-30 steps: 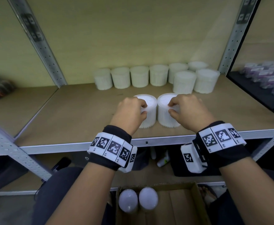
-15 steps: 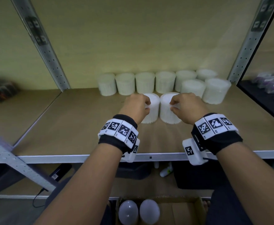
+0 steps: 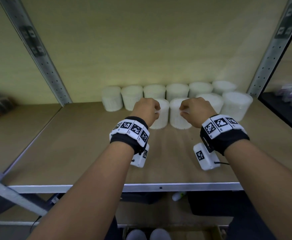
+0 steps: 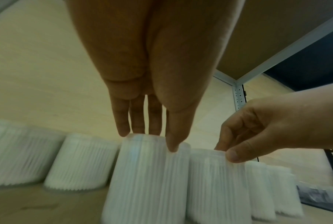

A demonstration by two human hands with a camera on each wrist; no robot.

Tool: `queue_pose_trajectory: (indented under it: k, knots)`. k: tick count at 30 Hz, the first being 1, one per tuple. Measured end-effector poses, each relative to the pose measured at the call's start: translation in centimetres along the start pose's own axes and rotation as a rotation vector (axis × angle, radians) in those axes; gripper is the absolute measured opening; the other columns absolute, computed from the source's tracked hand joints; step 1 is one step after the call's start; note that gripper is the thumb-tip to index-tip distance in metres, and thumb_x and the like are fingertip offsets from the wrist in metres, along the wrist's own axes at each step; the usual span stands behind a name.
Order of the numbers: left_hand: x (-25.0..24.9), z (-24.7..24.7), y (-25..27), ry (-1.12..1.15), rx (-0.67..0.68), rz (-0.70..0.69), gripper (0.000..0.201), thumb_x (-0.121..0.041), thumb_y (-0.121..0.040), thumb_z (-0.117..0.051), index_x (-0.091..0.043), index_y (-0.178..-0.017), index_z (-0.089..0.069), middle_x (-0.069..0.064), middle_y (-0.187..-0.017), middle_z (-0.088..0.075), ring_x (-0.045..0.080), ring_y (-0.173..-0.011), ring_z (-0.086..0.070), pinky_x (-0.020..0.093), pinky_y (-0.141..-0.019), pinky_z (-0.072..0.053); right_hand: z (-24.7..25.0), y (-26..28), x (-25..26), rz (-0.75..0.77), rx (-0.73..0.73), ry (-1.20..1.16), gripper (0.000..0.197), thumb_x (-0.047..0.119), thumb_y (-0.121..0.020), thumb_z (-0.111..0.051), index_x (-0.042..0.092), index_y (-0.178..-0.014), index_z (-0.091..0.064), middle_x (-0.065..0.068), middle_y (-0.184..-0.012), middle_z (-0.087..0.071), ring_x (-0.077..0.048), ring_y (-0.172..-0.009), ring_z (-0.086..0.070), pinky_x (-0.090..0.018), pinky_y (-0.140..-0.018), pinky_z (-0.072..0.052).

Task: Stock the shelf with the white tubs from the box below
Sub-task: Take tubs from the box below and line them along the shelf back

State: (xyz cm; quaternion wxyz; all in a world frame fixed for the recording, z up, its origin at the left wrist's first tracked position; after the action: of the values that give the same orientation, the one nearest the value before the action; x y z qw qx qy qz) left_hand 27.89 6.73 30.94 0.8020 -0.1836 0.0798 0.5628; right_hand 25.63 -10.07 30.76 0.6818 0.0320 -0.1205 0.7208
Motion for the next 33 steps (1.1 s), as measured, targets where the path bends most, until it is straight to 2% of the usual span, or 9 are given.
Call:
queue_pose_trajectory:
  k: [15, 18, 21, 23, 25, 27, 29, 33]
  knots:
    - [0.2, -0.9, -2.0, -0.025, -0.030, 0.032, 0.030, -0.017, -0.088, -0.058, -0.013, -0.118, -0.064, 0.007, -0.118, -0.066, 0.024, -0.111, -0.058, 0.031, -0.093, -0.046, -0.7, -1.9, -0.5, -0.003, -0.054, -0.011, 0.030, 0.024, -0.094, -0.052, 0.015, -0.121, -0.062, -0.007, -0.122, -0.064, -0.028, -0.111, -0.059, -0.033, -0.090, -0.043]
    - [0.5, -0.7, -1.9, -0.003, -0.015, 0.027, 0.031, -0.018, -0.089, -0.059, -0.013, -0.119, -0.064, 0.005, -0.122, -0.065, 0.022, -0.115, -0.057, 0.030, -0.095, -0.046, -0.7, -2.1, -0.5, -0.014, -0.030, -0.017, 0.033, 0.023, -0.094, -0.053, 0.015, -0.124, -0.060, -0.008, -0.124, -0.063, -0.029, -0.113, -0.058, -0.034, -0.091, -0.044]
    - [0.5, -0.4, -1.5, 0.046, 0.081, 0.016, 0.041, -0.021, -0.089, -0.060, -0.012, -0.129, -0.056, 0.007, -0.134, -0.055, 0.022, -0.123, -0.051, 0.030, -0.101, -0.042, -0.6, -1.6, -0.4, -0.022, 0.052, -0.059, 0.044, 0.022, -0.092, -0.054, 0.012, -0.134, -0.052, -0.010, -0.135, -0.055, -0.028, -0.122, -0.053, -0.036, -0.101, -0.044]
    - [0.2, -0.2, -0.4, 0.085, 0.101, 0.004, 0.050, -0.024, -0.088, -0.061, -0.013, -0.135, -0.048, 0.008, -0.141, -0.044, 0.022, -0.129, -0.045, 0.029, -0.105, -0.036, -0.4, -0.8, -0.3, -0.021, 0.079, -0.075, 0.051, 0.023, -0.090, -0.057, 0.012, -0.139, -0.047, -0.010, -0.140, -0.050, -0.027, -0.129, -0.047, -0.037, -0.110, -0.037]
    - [-0.2, 0.1, 1.2, 0.139, 0.026, -0.005, 0.050, -0.023, -0.088, -0.061, -0.013, -0.135, -0.047, 0.007, -0.141, -0.041, 0.021, -0.128, -0.045, 0.026, -0.103, -0.035, -0.5, 0.5, -0.1, -0.012, 0.066, -0.083, 0.055, 0.024, -0.089, -0.059, 0.013, -0.140, -0.044, -0.009, -0.144, -0.045, -0.026, -0.133, -0.042, -0.039, -0.114, -0.031]
    - [-0.7, 0.4, 3.3, 0.172, -0.038, -0.011, 0.047, -0.024, -0.088, -0.060, -0.014, -0.133, -0.048, 0.006, -0.139, -0.044, 0.019, -0.126, -0.046, 0.021, -0.097, -0.034, -0.6, 2.0, 0.3, 0.003, 0.040, -0.107, 0.056, 0.027, -0.088, -0.060, 0.013, -0.139, -0.045, -0.009, -0.145, -0.043, -0.026, -0.133, -0.042, -0.040, -0.113, -0.032]
    - [-1.4, 0.4, 5.5, 0.183, -0.054, -0.012, 0.048, -0.025, -0.088, -0.060, -0.013, -0.133, -0.049, 0.005, -0.137, -0.045, 0.018, -0.126, -0.046, 0.018, -0.094, -0.031, -0.5, 4.0, 0.9, 0.013, 0.028, -0.155, 0.053, 0.027, -0.088, -0.060, 0.013, -0.137, -0.047, -0.009, -0.141, -0.044, -0.025, -0.130, -0.045, -0.036, -0.109, -0.037]
    - [-1.8, 0.2, 10.0, 0.192, 0.001, 0.011, 0.050, -0.026, -0.087, -0.061, -0.013, -0.133, -0.049, 0.004, -0.135, -0.046, 0.019, -0.125, -0.045, 0.020, -0.094, -0.032, -0.7, 8.3, 2.3, 0.024, 0.035, -0.187, 0.048, 0.027, -0.087, -0.060, 0.015, -0.133, -0.052, -0.008, -0.136, -0.049, -0.024, -0.126, -0.049, -0.033, -0.104, -0.041]
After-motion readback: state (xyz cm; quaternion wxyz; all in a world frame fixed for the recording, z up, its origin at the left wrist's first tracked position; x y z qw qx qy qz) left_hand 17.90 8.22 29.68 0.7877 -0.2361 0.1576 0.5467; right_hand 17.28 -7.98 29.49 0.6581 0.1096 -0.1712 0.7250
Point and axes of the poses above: each hand's wrist, its own y-axis away from the middle knuckle, its own z-axis out of the back of the hand, x = y × z, the point moved 3 cm from there along -y, towards the middle knuckle
